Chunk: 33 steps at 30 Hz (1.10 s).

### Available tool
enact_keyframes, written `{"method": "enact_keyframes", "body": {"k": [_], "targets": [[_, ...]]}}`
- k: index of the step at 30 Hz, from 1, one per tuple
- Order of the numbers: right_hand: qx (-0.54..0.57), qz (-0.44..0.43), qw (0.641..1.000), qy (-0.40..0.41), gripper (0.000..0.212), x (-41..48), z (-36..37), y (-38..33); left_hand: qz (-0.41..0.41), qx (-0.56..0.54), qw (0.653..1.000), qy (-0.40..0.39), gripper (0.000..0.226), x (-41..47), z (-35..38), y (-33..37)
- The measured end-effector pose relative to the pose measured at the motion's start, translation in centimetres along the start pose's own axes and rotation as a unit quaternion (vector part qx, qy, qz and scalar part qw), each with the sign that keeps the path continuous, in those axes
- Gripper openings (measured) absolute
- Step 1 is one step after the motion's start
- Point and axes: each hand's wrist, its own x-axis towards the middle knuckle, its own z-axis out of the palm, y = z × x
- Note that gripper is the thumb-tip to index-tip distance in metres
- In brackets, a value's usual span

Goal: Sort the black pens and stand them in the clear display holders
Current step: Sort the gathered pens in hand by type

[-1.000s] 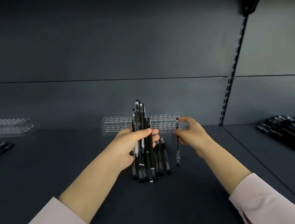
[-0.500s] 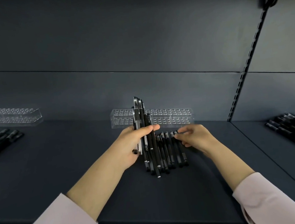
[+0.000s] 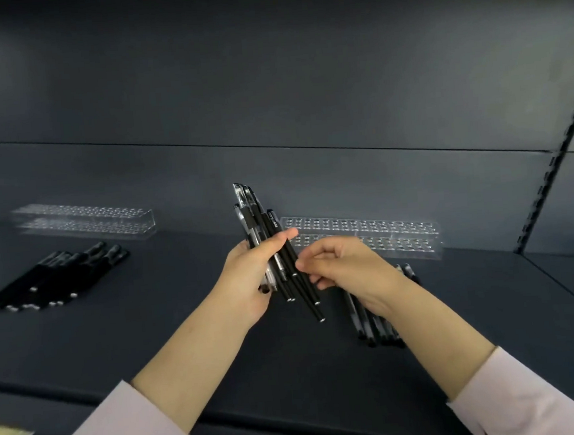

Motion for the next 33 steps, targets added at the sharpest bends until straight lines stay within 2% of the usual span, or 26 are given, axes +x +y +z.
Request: {"method": "enact_keyframes", "body": {"k": [3, 10, 15, 17, 24, 33], "targets": [[0.017, -0.003, 1.000, 0.009, 0.006, 1.7, 3.3, -1.2, 0.017, -0.006, 1.000, 0.002, 0.017, 0.4, -3.0, 2.2], [0.060, 0.020, 0.994, 0.089, 0.005, 7.9, 14.2, -4.1, 0.033, 0.008, 0.999, 0.022, 0.016, 3.9, -14.1, 8.9], [0.001, 0.080, 0.994, 0.074, 0.010, 11.8, 22.1, -4.0, 0.021, 0.072, 0.997, 0.014, 0.021, 6.4, -22.7, 13.2], [-0.028, 0.094, 0.993, 0.065, 0.016, 12.8, 24.3, -4.2, 0.011, 0.074, 0.997, -0.001, 0.017, 7.4, -25.0, 14.4], [-0.122, 0.162, 0.978, 0.051, 0.022, 14.8, 28.7, -5.0, -0.031, 0.101, 0.994, -0.031, 0.015, 10.8, -29.1, 16.4], [-0.106, 0.176, 0.979, -0.013, 0.014, 15.2, 30.2, -5.8, -0.032, 0.038, 0.999, -0.013, 0.013, 12.4, -30.9, 15.8]]}}
